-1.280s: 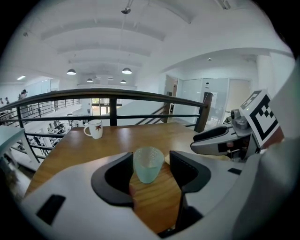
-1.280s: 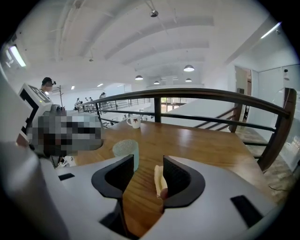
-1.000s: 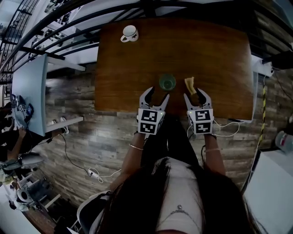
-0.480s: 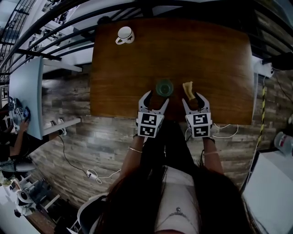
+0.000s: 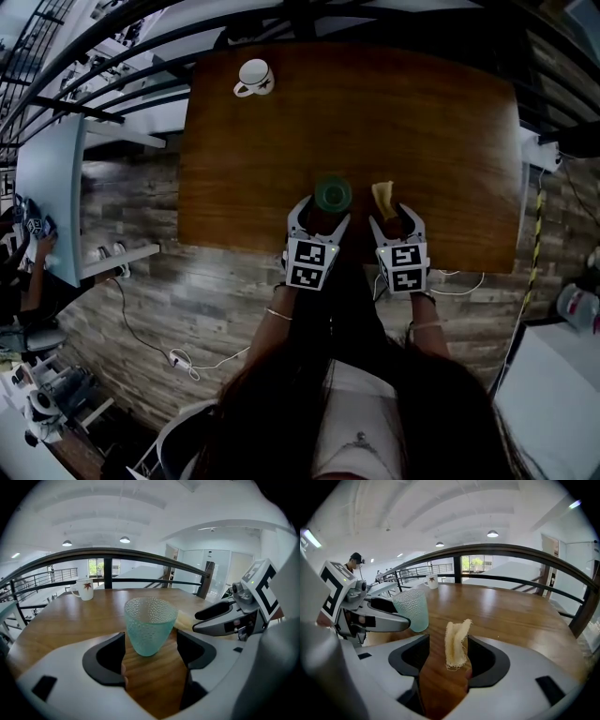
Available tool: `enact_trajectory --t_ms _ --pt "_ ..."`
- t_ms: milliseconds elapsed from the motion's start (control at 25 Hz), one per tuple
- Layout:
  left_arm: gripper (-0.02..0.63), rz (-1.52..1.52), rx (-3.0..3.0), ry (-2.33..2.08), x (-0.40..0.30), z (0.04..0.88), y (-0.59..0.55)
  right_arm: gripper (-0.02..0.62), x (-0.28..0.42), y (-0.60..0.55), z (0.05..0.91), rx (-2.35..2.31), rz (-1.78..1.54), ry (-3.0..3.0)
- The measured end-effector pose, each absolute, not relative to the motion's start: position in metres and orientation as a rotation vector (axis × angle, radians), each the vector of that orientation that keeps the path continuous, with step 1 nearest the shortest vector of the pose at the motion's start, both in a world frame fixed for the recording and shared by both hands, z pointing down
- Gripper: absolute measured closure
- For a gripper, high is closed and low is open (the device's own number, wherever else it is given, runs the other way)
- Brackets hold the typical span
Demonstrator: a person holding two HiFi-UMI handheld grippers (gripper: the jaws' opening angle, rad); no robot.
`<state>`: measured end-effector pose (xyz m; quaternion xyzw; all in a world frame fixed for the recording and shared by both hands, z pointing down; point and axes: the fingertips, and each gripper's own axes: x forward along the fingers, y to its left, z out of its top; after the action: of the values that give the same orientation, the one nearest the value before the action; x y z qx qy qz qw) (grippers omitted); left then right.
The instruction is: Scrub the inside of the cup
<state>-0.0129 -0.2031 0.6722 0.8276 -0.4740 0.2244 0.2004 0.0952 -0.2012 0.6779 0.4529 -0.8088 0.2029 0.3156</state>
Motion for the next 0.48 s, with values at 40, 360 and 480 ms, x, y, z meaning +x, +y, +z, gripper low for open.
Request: enact_trajectory --t_ms 40,360,480 --pt "0.264 0.630 2.312 -1.332 -0.012 0.675 -0.204 0.344 0.096 -0.202 0.680 1.190 0.536 -2.129" --pt "0.253 0.665 2.290 -1.387 -0.011 0.689 -0.215 0.342 0.100 -0.206 0.693 1.167 0.559 -2.126" --pt "0.250 0.678 2.262 -1.400 -0.011 0.703 -0.216 0.342 0.099 -0.208 0.698 1.154 0.558 -2.123"
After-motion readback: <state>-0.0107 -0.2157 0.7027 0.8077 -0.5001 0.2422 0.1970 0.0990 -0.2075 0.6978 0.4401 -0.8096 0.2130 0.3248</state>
